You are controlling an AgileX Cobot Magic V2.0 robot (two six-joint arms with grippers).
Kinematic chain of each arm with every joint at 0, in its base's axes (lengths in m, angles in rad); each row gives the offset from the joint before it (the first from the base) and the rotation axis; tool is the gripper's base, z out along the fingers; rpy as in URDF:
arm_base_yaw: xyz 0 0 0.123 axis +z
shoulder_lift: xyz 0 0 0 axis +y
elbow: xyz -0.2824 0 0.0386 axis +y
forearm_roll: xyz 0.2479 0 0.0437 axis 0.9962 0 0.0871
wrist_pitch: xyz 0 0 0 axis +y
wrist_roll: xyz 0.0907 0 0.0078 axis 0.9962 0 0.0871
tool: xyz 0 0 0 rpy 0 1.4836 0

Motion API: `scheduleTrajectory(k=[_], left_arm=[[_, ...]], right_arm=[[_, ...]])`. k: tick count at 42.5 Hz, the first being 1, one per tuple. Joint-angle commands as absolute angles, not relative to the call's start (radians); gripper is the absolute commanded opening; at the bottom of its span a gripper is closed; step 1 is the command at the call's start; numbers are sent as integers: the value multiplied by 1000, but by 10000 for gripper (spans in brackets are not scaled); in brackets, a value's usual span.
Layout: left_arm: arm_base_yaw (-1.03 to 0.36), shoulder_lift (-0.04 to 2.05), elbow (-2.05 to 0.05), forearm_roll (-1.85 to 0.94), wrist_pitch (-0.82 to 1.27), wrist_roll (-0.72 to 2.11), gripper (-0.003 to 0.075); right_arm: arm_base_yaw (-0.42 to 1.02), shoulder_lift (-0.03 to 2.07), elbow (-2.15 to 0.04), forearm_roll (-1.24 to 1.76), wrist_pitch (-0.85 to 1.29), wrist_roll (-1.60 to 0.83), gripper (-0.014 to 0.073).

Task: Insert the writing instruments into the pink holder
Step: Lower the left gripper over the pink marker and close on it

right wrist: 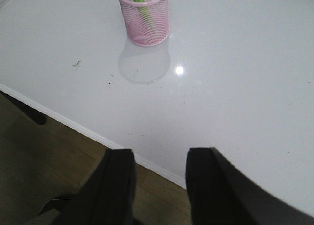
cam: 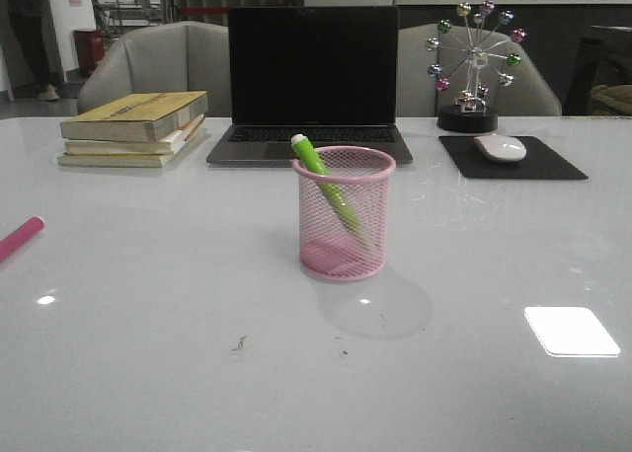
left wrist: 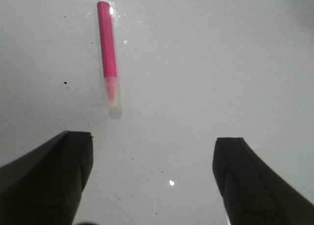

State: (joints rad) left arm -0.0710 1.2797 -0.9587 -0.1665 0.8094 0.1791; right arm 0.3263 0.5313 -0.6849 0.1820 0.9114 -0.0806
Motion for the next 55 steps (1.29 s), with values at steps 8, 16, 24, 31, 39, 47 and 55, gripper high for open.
scheduleTrajectory(k=[8,16,24,31,39,47,55], left_arm=[[-35,1528,-1159,-151,785,170,560],[-35,1696,-1293,-89,785,170,560],[-35,1823,-1409,-81,792,170,559],[-32,1907,-1485,-81,809,151,559],[-32,1974,-1536,-81,811,151,559],[-32,2013,-1557,-81,807,151,559],[-32,2037,-1569,-81,810,151,559]], right_arm=[[321,535,-713,181,844,-83,374],[321,535,-713,181,844,-83,374],[321,535,-713,181,844,-83,374],[321,535,-713,181,844,-83,374],[321,535,-713,181,844,-83,374],[321,535,-713,181,845,-83,374],[321,535,-713,181,845,-83,374]])
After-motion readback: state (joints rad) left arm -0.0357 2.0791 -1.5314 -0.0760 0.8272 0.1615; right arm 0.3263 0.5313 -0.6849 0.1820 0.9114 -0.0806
